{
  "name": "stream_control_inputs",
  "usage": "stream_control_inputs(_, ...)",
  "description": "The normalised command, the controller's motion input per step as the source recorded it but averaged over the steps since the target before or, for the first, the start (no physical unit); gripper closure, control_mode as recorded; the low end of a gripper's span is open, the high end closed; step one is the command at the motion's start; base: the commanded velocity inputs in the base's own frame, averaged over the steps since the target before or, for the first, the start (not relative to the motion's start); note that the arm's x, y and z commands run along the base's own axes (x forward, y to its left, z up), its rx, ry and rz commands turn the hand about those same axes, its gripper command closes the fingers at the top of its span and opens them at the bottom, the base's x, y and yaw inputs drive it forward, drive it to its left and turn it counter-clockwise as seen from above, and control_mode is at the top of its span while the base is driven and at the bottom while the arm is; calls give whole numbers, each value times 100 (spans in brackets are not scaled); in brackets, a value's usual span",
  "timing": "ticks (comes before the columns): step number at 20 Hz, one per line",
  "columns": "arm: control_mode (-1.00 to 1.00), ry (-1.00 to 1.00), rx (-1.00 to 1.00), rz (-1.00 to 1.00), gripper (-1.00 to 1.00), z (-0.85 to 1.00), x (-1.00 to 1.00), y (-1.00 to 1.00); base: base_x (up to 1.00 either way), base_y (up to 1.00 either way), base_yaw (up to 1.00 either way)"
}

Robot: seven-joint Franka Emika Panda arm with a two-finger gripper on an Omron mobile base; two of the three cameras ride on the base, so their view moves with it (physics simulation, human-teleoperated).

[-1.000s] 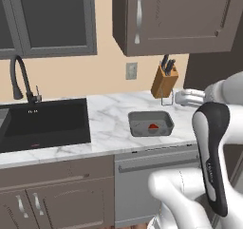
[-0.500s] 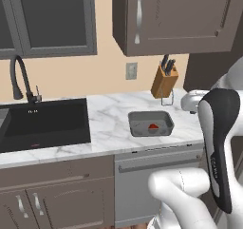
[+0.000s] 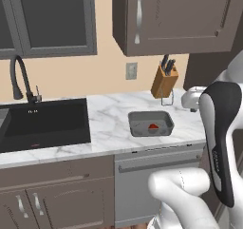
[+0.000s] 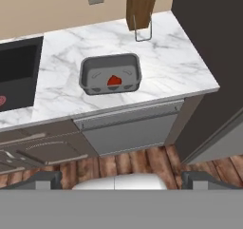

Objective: Take the bell pepper and lemon wedge out of the freezer and place them in the tupperware container on the counter. Then put the tupperware containing the vegetables back in the freezer.

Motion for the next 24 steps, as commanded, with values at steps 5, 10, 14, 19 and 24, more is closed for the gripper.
stream_control_inputs(5, -100, 0, 0, 0, -100, 0, 0, 0, 0, 0, 0)
stream_control_inputs(10, 100, 0, 0, 0, -100, 0, 0, 0, 0, 0, 0)
stream_control_inputs(14, 100, 0, 0, 0, -100, 0, 0, 0, -58, -6, 1)
stream_control_inputs(19, 100, 0, 0, 0, -100, 0, 0, 0, -100, -57, 6)
stream_control_inputs(24, 100, 0, 0, 0, -100, 0, 0, 0, -100, -82, 5)
